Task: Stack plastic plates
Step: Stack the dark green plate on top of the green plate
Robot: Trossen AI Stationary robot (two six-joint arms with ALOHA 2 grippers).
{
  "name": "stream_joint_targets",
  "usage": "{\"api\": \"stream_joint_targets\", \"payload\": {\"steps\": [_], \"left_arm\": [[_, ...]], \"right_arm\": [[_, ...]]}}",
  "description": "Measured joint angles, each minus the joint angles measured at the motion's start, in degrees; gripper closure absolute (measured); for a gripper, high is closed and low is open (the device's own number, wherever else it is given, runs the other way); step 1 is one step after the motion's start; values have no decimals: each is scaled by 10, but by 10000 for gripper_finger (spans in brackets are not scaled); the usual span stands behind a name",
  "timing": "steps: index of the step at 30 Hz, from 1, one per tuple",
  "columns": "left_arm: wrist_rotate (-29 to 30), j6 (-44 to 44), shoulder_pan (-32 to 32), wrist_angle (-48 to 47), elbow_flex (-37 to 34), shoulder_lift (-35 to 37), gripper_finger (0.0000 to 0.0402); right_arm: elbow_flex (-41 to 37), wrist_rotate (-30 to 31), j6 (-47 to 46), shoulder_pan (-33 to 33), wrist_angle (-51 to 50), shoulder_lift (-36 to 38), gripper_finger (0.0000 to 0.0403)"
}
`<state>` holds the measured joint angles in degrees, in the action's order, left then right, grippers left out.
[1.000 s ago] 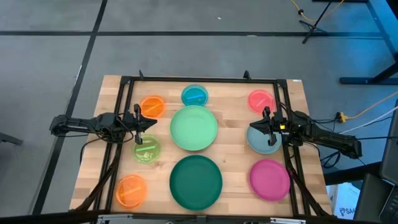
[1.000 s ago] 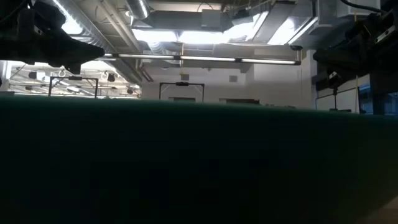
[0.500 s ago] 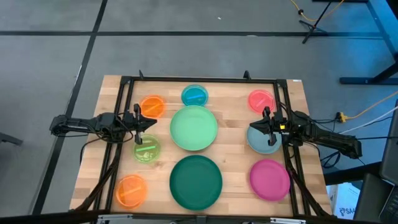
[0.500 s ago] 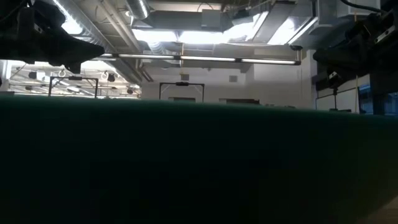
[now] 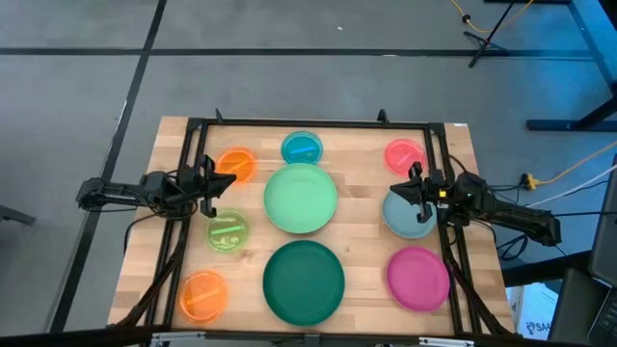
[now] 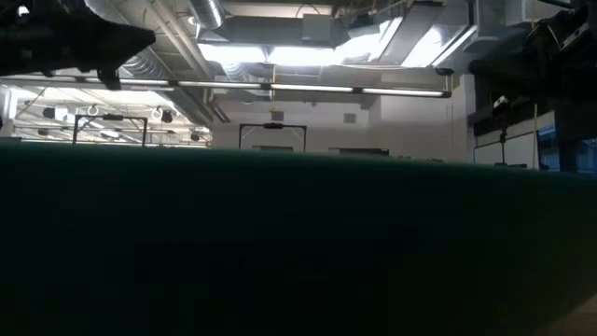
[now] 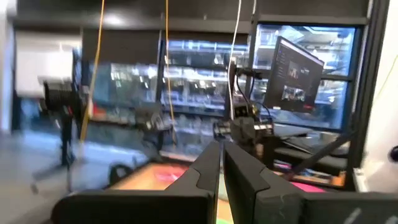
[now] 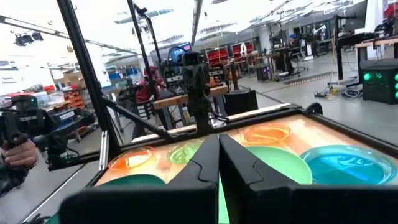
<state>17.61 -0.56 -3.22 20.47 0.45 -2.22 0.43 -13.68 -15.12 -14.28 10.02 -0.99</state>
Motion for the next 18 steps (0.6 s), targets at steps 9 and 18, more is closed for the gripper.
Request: {"api": "stream_joint_targets", "payload": {"steps": [9, 18], "left_arm": [[-71, -97, 35, 133, 6, -104, 388], [-126, -103, 43, 248, 6, -235, 388]], "right_arm": [[58, 12, -11, 1, 4, -84, 398], [163, 13, -15, 52, 16, -320, 398]]}}
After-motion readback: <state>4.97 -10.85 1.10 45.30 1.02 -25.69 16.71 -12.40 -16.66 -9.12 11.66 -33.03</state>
